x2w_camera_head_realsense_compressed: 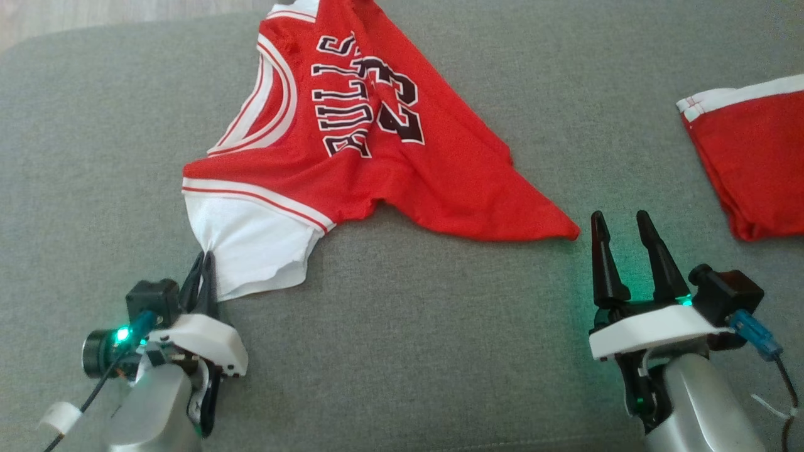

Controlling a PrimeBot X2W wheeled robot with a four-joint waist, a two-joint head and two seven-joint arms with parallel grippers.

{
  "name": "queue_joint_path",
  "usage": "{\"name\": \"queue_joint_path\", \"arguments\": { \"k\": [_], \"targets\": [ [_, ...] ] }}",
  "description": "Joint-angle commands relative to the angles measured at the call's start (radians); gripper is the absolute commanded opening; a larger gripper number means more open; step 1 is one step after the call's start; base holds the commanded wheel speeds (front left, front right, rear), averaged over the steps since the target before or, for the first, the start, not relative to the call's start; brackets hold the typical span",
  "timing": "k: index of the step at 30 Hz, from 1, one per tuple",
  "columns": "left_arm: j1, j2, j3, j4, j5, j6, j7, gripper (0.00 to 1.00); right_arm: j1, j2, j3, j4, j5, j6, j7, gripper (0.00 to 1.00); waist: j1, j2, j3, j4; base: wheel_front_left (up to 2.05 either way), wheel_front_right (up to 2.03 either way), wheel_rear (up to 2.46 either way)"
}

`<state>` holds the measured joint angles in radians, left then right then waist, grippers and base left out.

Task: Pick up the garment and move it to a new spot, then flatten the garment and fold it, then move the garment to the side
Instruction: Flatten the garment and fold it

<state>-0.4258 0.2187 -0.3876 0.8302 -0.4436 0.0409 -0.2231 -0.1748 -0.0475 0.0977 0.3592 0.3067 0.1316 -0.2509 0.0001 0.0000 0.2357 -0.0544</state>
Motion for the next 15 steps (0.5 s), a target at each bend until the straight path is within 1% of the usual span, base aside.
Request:
{"name": "queue_joint_path", "arguments": {
  "k": [1,4,5,7,8,12,15],
  "targets": [
    [0.003,0.019,0.038,-0.002,-0.011,0.005,-0.012,0.00,-0.026,-0.003,0.020,-0.025,-0.001,-0.001,-0.011,1.00,-0.0001,0.0000,-0.013,0.006,0.00,0.00,0.00],
    [0.002,0.013,0.056,-0.049,-0.012,0.010,-0.031,0.00,-0.021,-0.003,0.017,-0.019,-0.008,-0.001,-0.011,1.00,-0.0001,0.0000,-0.032,0.017,0.00,0.00,0.00],
    [0.003,0.010,0.066,-0.081,-0.011,0.011,-0.035,0.00,-0.019,-0.003,0.017,-0.015,-0.010,-0.001,-0.011,1.00,-0.0001,0.0000,-0.038,0.021,0.00,0.00,0.00],
    [0.012,0.010,0.101,-0.174,0.006,0.028,-0.038,0.00,-0.017,-0.003,0.016,-0.007,-0.015,-0.001,-0.011,1.00,-0.0001,0.0000,-0.046,0.031,0.00,0.00,0.00],
    [0.012,0.010,0.101,-0.174,0.006,0.028,-0.038,0.00,-0.017,-0.003,0.016,-0.007,-0.015,-0.001,-0.011,1.00,-0.0001,0.0000,-0.046,0.031,0.00,0.00,0.00],
    [0.071,-0.005,0.183,-0.382,0.057,0.060,-0.038,0.00,-0.015,-0.003,0.023,0.025,-0.025,-0.001,-0.006,1.00,-0.0001,0.0000,-0.062,0.053,0.00,0.00,0.00],
    [0.119,-0.024,0.241,-0.504,0.097,0.061,-0.038,0.00,-0.018,-0.003,0.024,0.049,-0.033,-0.001,0.012,1.00,-0.0001,0.0000,-0.069,0.068,0.00,0.00,0.00]
  ]
}}
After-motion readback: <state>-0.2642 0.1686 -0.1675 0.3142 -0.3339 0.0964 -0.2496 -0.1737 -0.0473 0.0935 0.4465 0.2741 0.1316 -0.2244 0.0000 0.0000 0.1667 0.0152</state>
